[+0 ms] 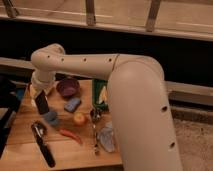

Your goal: Place eraser in plastic cup

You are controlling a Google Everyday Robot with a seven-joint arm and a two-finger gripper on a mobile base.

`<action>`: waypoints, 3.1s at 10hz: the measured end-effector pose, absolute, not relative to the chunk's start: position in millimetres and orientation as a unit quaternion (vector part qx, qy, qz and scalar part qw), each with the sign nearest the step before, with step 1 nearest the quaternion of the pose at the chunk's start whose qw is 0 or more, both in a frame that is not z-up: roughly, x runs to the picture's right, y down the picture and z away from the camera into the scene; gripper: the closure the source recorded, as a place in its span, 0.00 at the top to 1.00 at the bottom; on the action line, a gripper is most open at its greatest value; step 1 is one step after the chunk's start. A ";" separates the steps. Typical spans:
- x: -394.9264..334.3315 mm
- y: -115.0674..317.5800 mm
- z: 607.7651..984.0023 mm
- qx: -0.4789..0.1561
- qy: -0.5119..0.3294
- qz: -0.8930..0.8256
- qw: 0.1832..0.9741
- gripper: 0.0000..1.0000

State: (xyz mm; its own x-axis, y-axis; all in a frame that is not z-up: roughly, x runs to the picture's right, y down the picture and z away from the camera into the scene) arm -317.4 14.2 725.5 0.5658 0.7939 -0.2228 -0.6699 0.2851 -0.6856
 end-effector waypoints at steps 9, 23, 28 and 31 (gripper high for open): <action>-294.1 10.8 769.4 -0.379 -0.092 0.487 0.782 0.00; -311.7 45.9 773.2 -0.416 -0.075 0.477 0.771 0.10; -304.6 35.7 789.6 -0.383 -0.061 0.486 0.784 0.62; -299.9 37.9 794.0 -0.380 -0.056 0.490 0.783 0.73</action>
State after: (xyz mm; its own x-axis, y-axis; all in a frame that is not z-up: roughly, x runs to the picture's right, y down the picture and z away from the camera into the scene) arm -299.9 37.9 794.0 0.5143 0.8091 -0.2844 -0.7237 0.2315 -0.6501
